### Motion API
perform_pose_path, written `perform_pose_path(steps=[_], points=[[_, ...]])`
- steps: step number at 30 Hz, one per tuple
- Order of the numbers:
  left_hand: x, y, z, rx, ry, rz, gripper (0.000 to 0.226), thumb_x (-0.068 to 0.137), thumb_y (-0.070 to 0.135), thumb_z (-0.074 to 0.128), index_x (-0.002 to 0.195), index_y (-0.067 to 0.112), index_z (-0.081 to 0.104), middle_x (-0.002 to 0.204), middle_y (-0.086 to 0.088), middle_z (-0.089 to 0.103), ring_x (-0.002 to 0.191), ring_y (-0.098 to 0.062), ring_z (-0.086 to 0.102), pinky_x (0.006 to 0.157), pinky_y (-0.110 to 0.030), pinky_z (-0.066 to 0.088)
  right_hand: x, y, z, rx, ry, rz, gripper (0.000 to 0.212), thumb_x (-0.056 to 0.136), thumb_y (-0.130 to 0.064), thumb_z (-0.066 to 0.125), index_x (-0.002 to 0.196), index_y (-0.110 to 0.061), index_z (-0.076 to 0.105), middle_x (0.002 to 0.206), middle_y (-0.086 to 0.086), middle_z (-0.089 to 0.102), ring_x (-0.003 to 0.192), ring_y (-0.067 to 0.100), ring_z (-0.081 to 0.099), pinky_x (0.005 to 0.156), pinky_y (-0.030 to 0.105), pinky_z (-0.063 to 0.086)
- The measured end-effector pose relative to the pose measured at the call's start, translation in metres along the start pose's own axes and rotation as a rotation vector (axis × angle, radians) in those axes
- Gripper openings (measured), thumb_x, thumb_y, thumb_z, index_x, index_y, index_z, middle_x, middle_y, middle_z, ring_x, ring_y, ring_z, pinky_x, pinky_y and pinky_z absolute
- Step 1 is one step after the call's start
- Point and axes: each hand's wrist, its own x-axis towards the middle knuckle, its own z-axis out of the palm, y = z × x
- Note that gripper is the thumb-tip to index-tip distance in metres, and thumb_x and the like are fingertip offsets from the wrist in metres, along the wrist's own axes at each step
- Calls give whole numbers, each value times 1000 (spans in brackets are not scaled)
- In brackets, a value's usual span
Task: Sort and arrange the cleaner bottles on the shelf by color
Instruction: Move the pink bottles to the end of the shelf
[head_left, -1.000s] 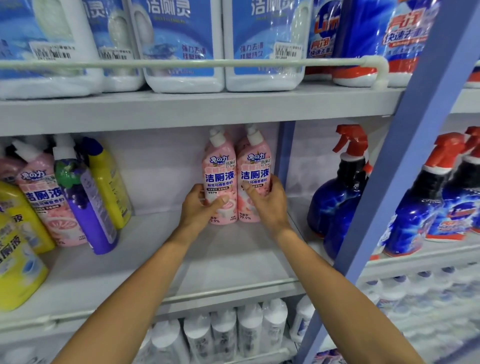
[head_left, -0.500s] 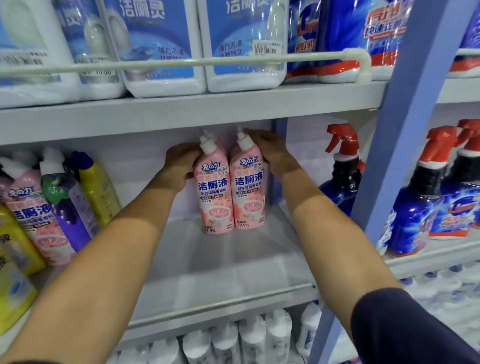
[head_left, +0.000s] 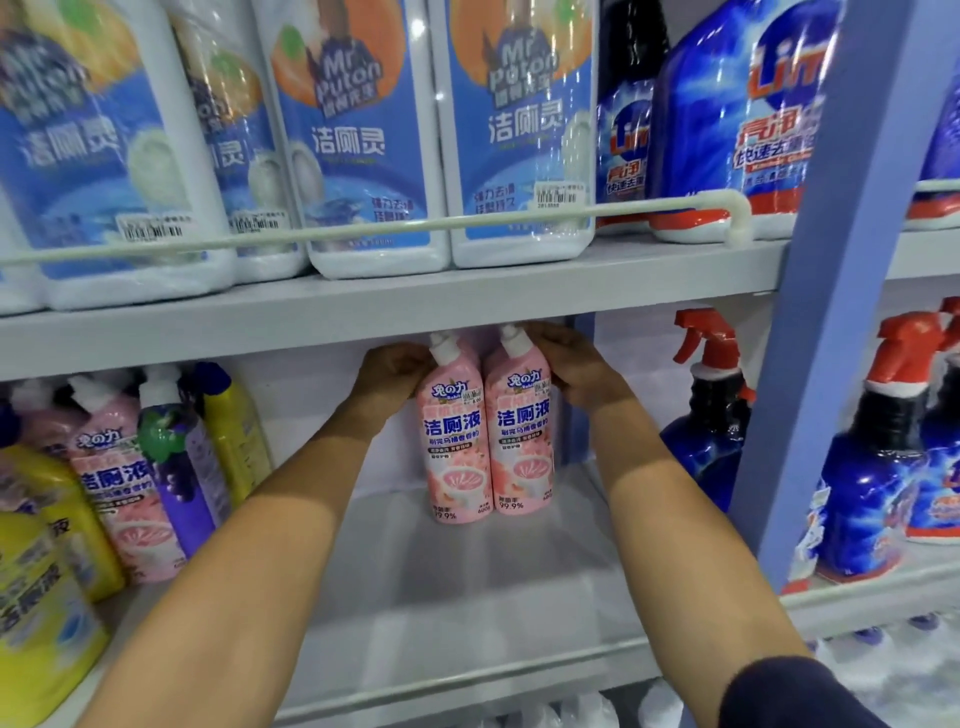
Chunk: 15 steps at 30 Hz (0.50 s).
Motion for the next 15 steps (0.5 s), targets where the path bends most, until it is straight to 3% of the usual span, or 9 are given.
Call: perform_pose_path(steps=[2, 5, 7, 10, 15], points=[[0, -1, -1, 15, -14, 29, 20, 90, -6, 70, 110, -7, 72, 74, 12, 77, 69, -2, 71, 63, -18, 55, -4, -2, 1, 29, -23, 23, 24, 95, -12, 69, 118, -5, 72, 99, 3, 78, 84, 12, 76, 70, 20, 58], [-4, -1, -4, -50, -76, 16, 25, 94, 0, 68, 119, -5, 71, 92, -2, 79, 84, -12, 73, 75, -28, 58, -6, -3, 1, 29, -35, 27, 32, 96, -11, 68, 125, 0, 68, 107, 8, 77, 92, 17, 74, 80, 25, 59], [-5, 0, -7, -84, -138, 31, 25, 96, -1, 65, 121, 1, 69, 93, 6, 80, 87, -6, 75, 71, -22, 58, -8, -3, 0, 34, -48, 14, 27, 96, -10, 66, 121, -2, 70, 110, 10, 76, 97, 19, 74, 87, 29, 58], [-2, -3, -17, -122, -191, 23, 28, 97, -1, 63, 124, 6, 68, 98, 9, 80, 94, -8, 75, 73, -20, 58, -13, -5, -2, 58, -72, -1, 16, 99, -8, 62, 110, -13, 73, 98, -2, 79, 92, 13, 75, 85, 25, 58], [-5, -10, -26, -222, -282, -49, 48, 98, -8, 55, 95, 30, 84, 98, 6, 80, 92, -9, 75, 78, -23, 59, -16, -7, -1, 57, -72, 10, 16, 100, -5, 59, 109, -11, 71, 91, -5, 80, 85, 9, 76, 76, 21, 59]])
